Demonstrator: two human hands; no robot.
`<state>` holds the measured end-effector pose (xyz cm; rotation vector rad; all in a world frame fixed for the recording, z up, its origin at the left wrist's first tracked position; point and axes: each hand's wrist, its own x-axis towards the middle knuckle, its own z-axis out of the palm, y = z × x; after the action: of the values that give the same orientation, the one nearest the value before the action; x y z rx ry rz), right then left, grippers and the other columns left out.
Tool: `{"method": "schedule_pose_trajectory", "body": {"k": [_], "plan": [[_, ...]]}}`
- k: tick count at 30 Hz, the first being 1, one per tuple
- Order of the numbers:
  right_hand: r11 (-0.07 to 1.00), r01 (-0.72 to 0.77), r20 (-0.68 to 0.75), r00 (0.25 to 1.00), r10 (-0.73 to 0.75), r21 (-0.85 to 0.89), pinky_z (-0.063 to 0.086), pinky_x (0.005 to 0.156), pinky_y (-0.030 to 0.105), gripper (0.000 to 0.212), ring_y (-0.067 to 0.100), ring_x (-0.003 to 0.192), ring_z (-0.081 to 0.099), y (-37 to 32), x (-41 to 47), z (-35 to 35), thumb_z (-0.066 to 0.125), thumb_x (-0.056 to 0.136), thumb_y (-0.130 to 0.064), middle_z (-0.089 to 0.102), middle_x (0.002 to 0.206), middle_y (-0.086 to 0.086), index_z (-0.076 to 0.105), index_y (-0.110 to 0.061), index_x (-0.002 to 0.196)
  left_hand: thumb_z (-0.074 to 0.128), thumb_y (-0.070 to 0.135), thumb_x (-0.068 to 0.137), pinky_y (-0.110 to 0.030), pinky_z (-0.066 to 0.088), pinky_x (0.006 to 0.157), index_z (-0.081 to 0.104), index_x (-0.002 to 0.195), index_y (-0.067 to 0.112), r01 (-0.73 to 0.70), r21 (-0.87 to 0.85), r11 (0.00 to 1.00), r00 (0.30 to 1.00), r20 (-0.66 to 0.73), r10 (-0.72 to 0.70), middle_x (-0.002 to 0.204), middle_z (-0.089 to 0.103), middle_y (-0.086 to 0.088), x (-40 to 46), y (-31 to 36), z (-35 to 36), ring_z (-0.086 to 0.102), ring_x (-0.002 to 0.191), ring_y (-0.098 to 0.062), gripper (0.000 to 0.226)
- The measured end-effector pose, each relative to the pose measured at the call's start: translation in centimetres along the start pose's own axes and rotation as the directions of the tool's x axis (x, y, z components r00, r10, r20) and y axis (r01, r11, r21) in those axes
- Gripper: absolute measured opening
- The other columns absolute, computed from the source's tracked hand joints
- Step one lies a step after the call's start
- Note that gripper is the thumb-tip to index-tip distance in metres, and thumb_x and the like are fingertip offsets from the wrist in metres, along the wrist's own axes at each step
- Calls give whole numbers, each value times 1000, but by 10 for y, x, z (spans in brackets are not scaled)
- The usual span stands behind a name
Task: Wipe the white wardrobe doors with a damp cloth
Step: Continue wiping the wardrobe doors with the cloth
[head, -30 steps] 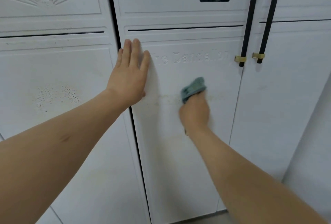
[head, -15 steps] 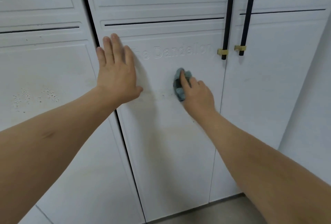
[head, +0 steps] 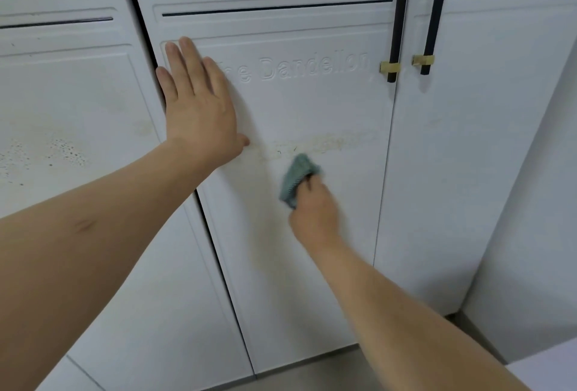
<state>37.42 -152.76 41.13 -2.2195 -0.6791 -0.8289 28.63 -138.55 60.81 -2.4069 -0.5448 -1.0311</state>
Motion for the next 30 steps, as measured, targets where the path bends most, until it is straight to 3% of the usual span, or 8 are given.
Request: {"method": "schedule_pose_trajectory", "body": {"k": [5,12,16,20,23,27,28,30], "plan": [[934,338,36,941,-336,-117,43,54,35,75,30,67,47,-52,-1,10,43,74,-4,55,92,10,51,-21,146,74,74,66,-66,11,119,6,152,-8,1,14,1000,1000,7,-1,159,-8,-39,2,-1,-2,-4,148,-56,137],[891,327,-40,933,-356,-317,44,61,39,79,31,77,50,37,35,-42,70,78,-13,58,99,10,45,-34,150,72,75,68,-65,11,120,4,153,-8,14,33,999,1000,6,-14,159,-9,-38,0,2,-3,-6,149,-54,137],[891,294,-55,942,-332,-345,44,61,39,78,32,79,50,57,35,-48,61,76,-5,58,103,11,48,-33,148,70,78,67,-64,11,120,3,153,-7,13,45,999,1000,6,-13,159,-9,-37,0,0,-2,-6,149,-54,138],[930,190,-111,966,-235,-315,46,62,39,81,31,80,49,69,31,-35,72,73,-8,56,102,9,47,-31,146,68,79,67,-64,11,121,3,154,-7,7,57,998,1000,-4,-7,159,-8,-38,0,-1,1,-5,149,-54,138],[976,-78,-118,992,55,-201,49,63,42,70,35,85,55,91,13,-31,67,75,-6,56,106,14,50,-17,141,67,79,68,-64,12,121,3,154,-7,4,60,998,1000,-10,-3,159,-7,-38,0,-1,2,-3,149,-54,138],[795,-565,-122,793,597,220,53,78,38,45,36,100,62,78,-6,-18,61,82,2,59,118,14,55,-3,126,66,77,71,-64,12,120,3,154,-8,-7,52,999,1000,-26,9,160,-6,-38,0,-1,6,-2,149,-55,134],[782,-565,-104,789,605,261,52,78,36,45,33,100,63,61,-7,-11,61,82,2,61,118,11,55,-5,126,66,77,71,-64,12,120,3,154,-8,-9,46,999,999,-33,11,160,-6,-37,-1,-3,8,-2,149,-54,134],[892,-378,-99,906,411,246,54,78,37,53,34,98,64,19,-8,6,67,76,3,64,118,11,58,-7,126,65,79,70,-64,10,121,2,154,-7,-19,35,999,998,-51,21,160,-6,-37,0,-7,12,-3,149,-54,135]]}}
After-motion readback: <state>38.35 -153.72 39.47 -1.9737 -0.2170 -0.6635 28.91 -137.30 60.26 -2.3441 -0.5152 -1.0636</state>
